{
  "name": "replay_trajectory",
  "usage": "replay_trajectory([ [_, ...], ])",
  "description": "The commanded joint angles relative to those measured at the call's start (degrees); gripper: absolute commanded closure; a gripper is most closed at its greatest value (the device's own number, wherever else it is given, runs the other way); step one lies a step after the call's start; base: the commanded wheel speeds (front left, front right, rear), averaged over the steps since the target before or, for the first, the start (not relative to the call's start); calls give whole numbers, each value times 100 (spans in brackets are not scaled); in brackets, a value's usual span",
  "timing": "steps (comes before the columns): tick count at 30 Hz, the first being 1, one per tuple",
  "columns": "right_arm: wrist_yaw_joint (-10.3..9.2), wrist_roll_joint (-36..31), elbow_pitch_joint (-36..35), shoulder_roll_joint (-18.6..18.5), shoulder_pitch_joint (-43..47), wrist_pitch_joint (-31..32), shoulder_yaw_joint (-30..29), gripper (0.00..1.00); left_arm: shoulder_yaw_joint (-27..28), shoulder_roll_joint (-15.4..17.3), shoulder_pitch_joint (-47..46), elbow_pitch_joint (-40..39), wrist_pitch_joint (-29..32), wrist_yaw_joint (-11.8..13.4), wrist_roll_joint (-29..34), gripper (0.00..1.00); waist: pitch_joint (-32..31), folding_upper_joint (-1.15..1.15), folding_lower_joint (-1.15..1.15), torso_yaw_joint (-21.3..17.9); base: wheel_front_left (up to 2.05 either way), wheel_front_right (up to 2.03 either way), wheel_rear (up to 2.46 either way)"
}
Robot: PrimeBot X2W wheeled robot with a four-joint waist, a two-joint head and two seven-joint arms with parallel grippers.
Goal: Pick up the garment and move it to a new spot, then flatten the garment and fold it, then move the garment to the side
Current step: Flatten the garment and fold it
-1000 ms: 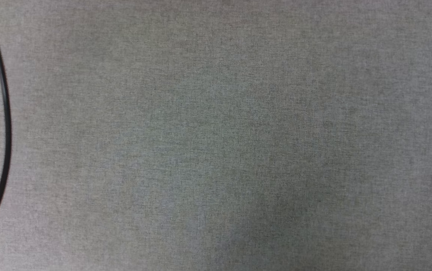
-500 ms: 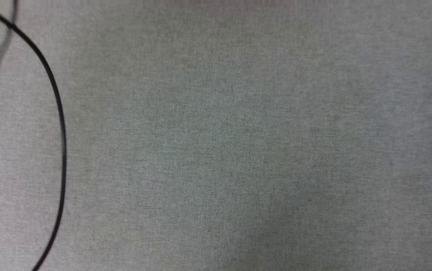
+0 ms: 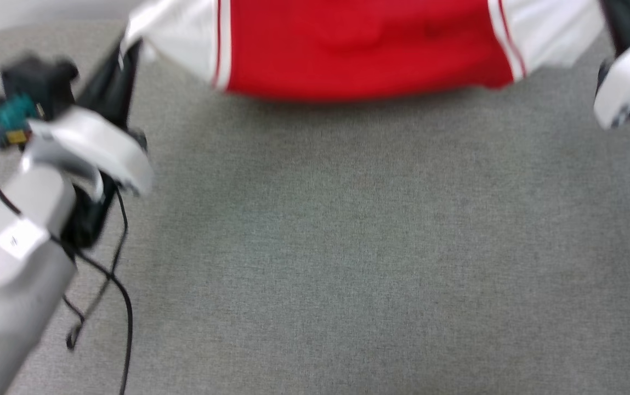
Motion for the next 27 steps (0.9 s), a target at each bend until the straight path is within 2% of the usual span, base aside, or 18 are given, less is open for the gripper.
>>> replay_trajectory([
  [1, -9, 99, -121, -76, 391, -11, 9, 100, 19, 55, 393, -155, -27, 92, -14, 100, -235, 0, 2, 20, 0, 0, 0],
  [6, -9, 279, -479, -188, 1591, 35, -59, 100, 67, 65, 1639, -579, -27, 303, -160, 100, -529, 0, 2, 3, 0, 0, 0],
  [13, -9, 257, -918, -199, 3106, 239, -139, 100, 220, 30, 3001, -609, -28, 397, -363, 100, -856, 0, 2, -12, 0, 0, 0],
  [20, -9, 229, -1071, -92, 4313, 341, -441, 100, 309, -160, 3848, -290, -27, 343, -382, 100, -1245, 0, 2, 10, 0, 0, 0],
  [24, -9, 258, -1202, -107, 4928, 327, -791, 100, 485, -228, 4311, -418, -22, 491, -418, 100, -1472, 0, 2, 15, 0, 0, 0],
  [27, -9, 221, -1375, -118, 5408, 378, -1044, 100, 579, -162, 4646, -556, -22, 586, -363, 100, -1588, 0, 2, 22, 0, 0, 0],
])
